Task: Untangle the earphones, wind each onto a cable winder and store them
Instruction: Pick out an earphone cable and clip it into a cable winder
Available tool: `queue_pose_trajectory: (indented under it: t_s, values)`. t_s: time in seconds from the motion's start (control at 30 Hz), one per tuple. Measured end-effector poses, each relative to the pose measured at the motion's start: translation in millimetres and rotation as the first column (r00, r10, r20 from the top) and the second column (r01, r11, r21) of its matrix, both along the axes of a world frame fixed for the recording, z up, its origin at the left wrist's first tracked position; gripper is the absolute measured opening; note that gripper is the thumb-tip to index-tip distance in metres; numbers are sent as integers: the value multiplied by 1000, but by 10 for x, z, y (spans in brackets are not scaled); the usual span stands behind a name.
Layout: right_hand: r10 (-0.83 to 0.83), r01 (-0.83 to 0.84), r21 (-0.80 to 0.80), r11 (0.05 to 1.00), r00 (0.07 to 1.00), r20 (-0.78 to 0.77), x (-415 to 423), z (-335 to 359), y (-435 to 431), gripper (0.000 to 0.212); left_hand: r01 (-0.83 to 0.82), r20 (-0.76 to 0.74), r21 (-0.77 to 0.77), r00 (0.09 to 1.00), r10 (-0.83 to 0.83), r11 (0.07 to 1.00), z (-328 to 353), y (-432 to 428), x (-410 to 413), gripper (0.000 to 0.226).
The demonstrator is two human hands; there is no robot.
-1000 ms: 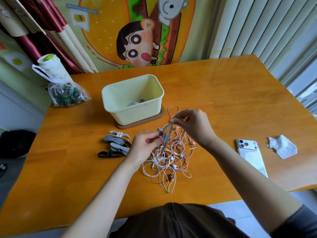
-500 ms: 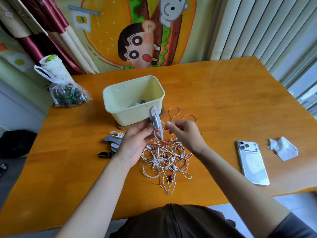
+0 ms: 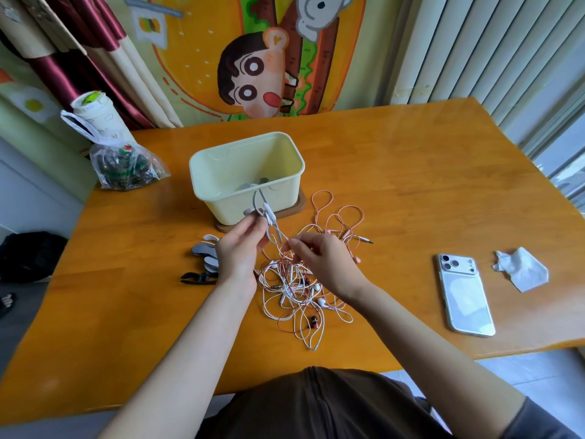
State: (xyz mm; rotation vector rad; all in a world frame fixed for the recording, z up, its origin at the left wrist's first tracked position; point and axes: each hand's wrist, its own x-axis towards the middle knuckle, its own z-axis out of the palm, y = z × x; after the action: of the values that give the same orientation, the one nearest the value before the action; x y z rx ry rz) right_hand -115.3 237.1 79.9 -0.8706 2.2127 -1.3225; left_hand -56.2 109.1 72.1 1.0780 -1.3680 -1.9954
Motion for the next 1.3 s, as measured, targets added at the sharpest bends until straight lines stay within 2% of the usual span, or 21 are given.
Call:
queue_pose_trajectory:
  t_s: [0.07, 0.13, 0.3, 0.43, 0.6, 0.77, 0.9, 1.03, 1.1, 1.2, 1.3]
  values:
    - [14, -14, 17, 1000, 1000, -25, -11, 37, 9, 23, 25, 104, -244, 995, 1, 970, -37, 7, 16, 25]
    - [30, -28, 25, 999, 998, -57, -17, 81, 26, 24, 82, 148, -411, 989, -22, 908, -71, 1, 38, 26]
    - [25, -16, 53, 998, 984, -176, -163, 194, 72, 25, 336, 304, -503, 931, -201, 796, -143, -8, 89, 29]
    - [-60, 74, 49, 996, 969, -241, -342, 260, 146, 23, 485, 275, -421, 873, -402, 766, -114, 58, 100, 30]
    - [-144, 148, -4, 989, 959, -243, -466, 316, 212, 21, 561, 195, -395, 825, -530, 728, -3, 77, 86, 29]
    - [-133, 131, -24, 991, 974, -185, -506, 285, 209, 26, 608, 13, -271, 778, -628, 747, 128, 152, 112, 33]
    - [-143, 139, -60, 989, 987, -78, -459, 232, 183, 30, 568, -155, -158, 794, -588, 808, 214, 175, 87, 30]
    - [-132, 131, -94, 987, 991, -5, -339, 179, 162, 31, 496, -275, -45, 828, -488, 867, 250, 176, 56, 31]
    - [-123, 126, -93, 988, 992, 39, -278, 90, 128, 32, 448, -325, 61, 854, -406, 892, 245, 175, 33, 31]
    - [-124, 130, -56, 990, 987, 101, -196, -13, 108, 33, 352, -343, 221, 901, -266, 909, 231, 162, -20, 35]
    - [-134, 140, -43, 989, 984, 120, -179, -57, 107, 33, 277, -294, 234, 934, -204, 932, 205, 172, -68, 29]
